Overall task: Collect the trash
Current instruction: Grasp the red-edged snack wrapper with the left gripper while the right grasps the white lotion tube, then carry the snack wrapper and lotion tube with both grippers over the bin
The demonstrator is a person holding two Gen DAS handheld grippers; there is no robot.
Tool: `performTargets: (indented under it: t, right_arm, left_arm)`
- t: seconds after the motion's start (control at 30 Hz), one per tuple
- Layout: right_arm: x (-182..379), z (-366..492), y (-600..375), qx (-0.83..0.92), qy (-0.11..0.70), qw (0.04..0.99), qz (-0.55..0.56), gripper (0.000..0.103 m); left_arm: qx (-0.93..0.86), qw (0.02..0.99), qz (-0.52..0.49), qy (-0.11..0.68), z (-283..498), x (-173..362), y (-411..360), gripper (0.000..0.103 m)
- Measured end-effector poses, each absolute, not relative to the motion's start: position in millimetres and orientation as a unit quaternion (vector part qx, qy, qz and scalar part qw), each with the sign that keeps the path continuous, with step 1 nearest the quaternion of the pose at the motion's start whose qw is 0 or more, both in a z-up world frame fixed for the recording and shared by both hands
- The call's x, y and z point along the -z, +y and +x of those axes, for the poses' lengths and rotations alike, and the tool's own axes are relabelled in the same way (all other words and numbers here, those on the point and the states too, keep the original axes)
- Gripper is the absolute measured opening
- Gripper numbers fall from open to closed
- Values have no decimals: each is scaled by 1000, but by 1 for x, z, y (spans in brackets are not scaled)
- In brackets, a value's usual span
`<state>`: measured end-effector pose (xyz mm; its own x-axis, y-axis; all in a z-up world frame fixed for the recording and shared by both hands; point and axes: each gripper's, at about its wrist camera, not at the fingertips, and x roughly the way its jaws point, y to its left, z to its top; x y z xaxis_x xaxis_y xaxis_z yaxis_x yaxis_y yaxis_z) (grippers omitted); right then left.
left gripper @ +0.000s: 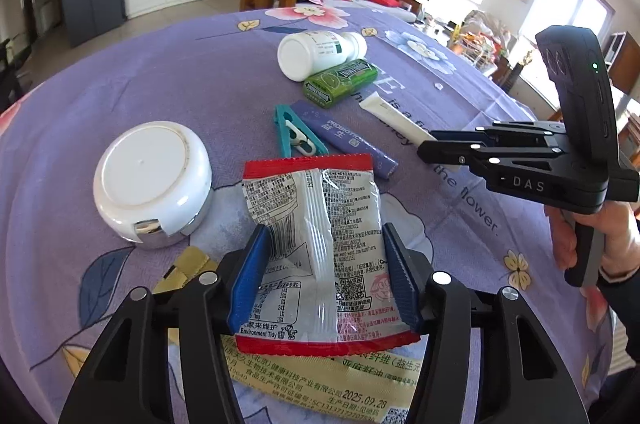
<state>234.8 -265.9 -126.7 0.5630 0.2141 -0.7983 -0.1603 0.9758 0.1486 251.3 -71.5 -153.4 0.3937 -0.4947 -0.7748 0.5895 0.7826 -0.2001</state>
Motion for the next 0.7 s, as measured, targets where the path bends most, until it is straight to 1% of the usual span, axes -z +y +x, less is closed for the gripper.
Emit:
performTargets:
  t: [0.03,0.07,0.2,0.27,0.37,0.7]
  right_arm:
    - [127,233,-266,-106,455,884,31,16]
    - [127,232,-267,-107,455,883,34,16]
    - [124,225,-271,-108,452,884,48,16]
    - [121,221,-273,-109,448,886,52,16]
    - [115,213,-275,-109,442,889,57,16]
    - [88,179,-289,-106,411,902,77,16]
  left_arm:
    - [325,835,53,440,250,152,-72,53]
    - [326,837,51,437,250,151,-72,46]
    - [327,841,43,428,249,147,-72,42]
    - [328,844,35,423,248,146,-70,38]
    - [334,848,25,411,245,140,-68,36]
    - [354,861,21,366,220,112,-79,36]
